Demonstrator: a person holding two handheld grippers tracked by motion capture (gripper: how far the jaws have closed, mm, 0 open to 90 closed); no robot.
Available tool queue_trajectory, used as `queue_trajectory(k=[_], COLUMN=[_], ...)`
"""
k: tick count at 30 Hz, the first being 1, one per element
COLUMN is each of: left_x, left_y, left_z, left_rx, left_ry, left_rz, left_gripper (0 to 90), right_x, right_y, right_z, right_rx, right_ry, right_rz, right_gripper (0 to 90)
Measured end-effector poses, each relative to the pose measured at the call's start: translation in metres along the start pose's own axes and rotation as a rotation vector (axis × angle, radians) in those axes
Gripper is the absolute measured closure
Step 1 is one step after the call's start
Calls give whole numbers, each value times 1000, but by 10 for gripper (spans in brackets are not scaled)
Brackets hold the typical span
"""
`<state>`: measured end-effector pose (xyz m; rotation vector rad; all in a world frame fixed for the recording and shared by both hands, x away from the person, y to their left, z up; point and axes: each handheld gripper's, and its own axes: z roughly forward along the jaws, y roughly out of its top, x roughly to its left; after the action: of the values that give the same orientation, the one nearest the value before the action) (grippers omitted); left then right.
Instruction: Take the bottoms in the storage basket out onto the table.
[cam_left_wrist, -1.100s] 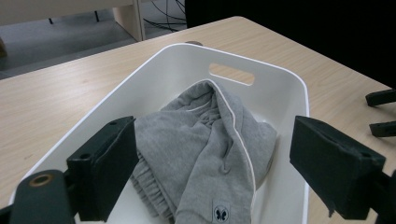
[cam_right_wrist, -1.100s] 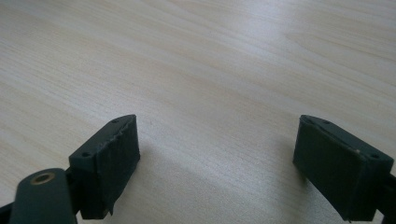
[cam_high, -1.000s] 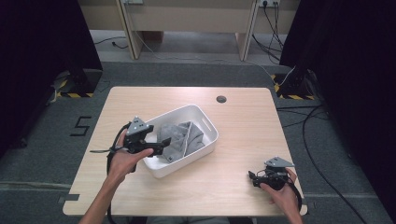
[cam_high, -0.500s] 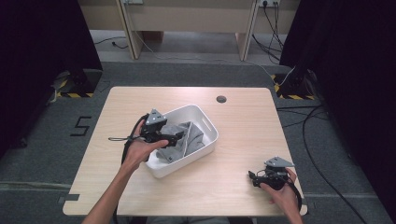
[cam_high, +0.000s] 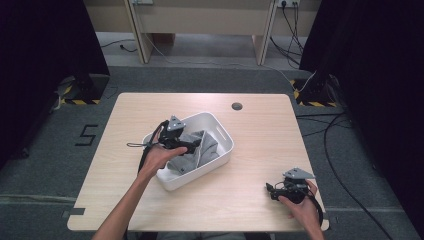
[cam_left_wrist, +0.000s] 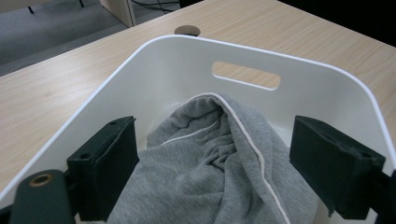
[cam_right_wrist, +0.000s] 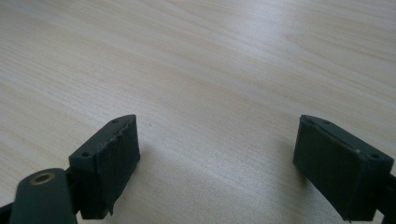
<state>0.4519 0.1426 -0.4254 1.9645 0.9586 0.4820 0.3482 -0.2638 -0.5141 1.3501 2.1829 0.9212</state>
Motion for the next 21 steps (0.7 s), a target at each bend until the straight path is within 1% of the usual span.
queue_trajectory(k=[6, 8, 12, 14, 17, 21], left_x=[-2, -3, -6, -7, -6, -4], left_y=[-4, -6, -9, -12, -17, -24], left_z=[13, 18, 25, 28, 34, 41], left_rx=[44, 53, 82, 94, 108, 133], left_ry=[-17, -29, -48, -45, -46, -35], left_rz=[4, 1, 12, 21, 11, 18], left_gripper=[144, 143, 143, 143, 143, 143], right_x=[0, 0, 0, 0, 0, 0], right_y=[0, 0, 0, 0, 0, 0], right_z=[0, 0, 0, 0, 0, 0], right_rx=[1, 1, 1, 1, 1, 1], right_ry=[0, 0, 0, 0, 0, 1], right_rz=[1, 1, 2, 0, 2, 2], right_gripper=[148, 148, 148, 148, 148, 148])
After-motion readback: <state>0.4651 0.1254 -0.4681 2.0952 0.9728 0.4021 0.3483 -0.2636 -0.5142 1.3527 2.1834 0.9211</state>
